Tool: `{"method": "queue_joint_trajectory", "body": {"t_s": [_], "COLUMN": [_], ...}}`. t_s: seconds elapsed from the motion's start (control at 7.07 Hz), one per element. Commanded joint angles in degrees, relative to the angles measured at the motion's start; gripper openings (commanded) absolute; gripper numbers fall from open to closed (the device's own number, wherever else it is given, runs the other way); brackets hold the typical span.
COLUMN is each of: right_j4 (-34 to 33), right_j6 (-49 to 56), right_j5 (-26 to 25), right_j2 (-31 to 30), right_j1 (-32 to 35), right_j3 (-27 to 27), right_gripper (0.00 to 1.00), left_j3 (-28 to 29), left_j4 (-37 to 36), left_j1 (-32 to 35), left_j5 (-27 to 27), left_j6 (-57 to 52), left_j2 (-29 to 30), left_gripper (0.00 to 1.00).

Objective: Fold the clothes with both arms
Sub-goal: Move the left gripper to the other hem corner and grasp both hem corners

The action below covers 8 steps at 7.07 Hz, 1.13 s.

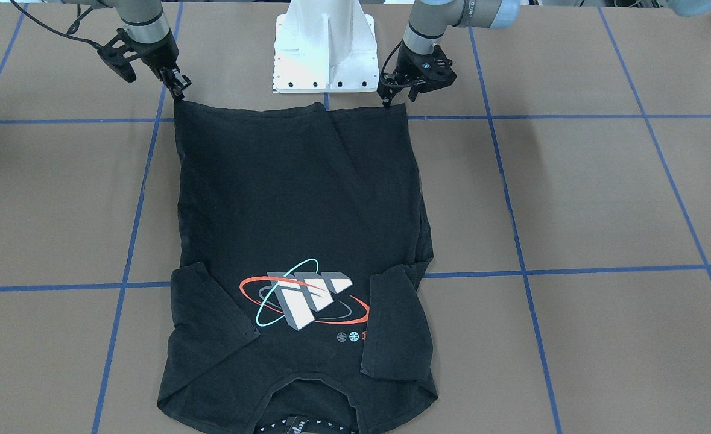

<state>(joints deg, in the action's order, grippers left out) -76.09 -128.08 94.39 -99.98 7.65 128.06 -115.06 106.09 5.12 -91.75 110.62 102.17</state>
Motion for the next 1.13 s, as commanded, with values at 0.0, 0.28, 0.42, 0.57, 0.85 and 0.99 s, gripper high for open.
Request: {"method": "queue_joint_trajectory", "body": {"t_s": [0.0,0.28,0.42,0.57,0.85,0.99], "right_j4": [-0.02,-0.02,-0.02,-0.02,-0.02,-0.02], "right_j6": [0.03,0.03,0.03,0.03,0.03,0.03], "right_j5": [0.00,0.00,0.00,0.00,0.00,0.00], "right_j2": [-0.04,-0.04,-0.13,-0.13,-0.30,-0.30], "right_j1": [0.00,0.00,0.00,0.09,0.09,0.00], "right_j3": [0.00,0.00,-0.09,-0.09,-0.09,-0.09], "right_gripper": [0.00,0.00,0.00,0.00,0.00,0.00], "left_j3": [-0.25,-0.25,-0.08,0.10,0.28,0.36], "left_j4": [0.09,0.09,0.09,0.09,0.09,0.00], "left_j1": [0.15,0.85,0.86,0.77,0.59,0.59], "left_j5": [0.08,0.26,0.35,0.26,0.26,0.26], "left_j6": [0.03,-0.14,-0.15,-0.15,-0.06,-0.06], "left_j2": [0.13,0.13,0.04,0.04,0.04,0.04], "left_gripper": [0.72,0.72,0.70,0.68,0.67,0.65]}}
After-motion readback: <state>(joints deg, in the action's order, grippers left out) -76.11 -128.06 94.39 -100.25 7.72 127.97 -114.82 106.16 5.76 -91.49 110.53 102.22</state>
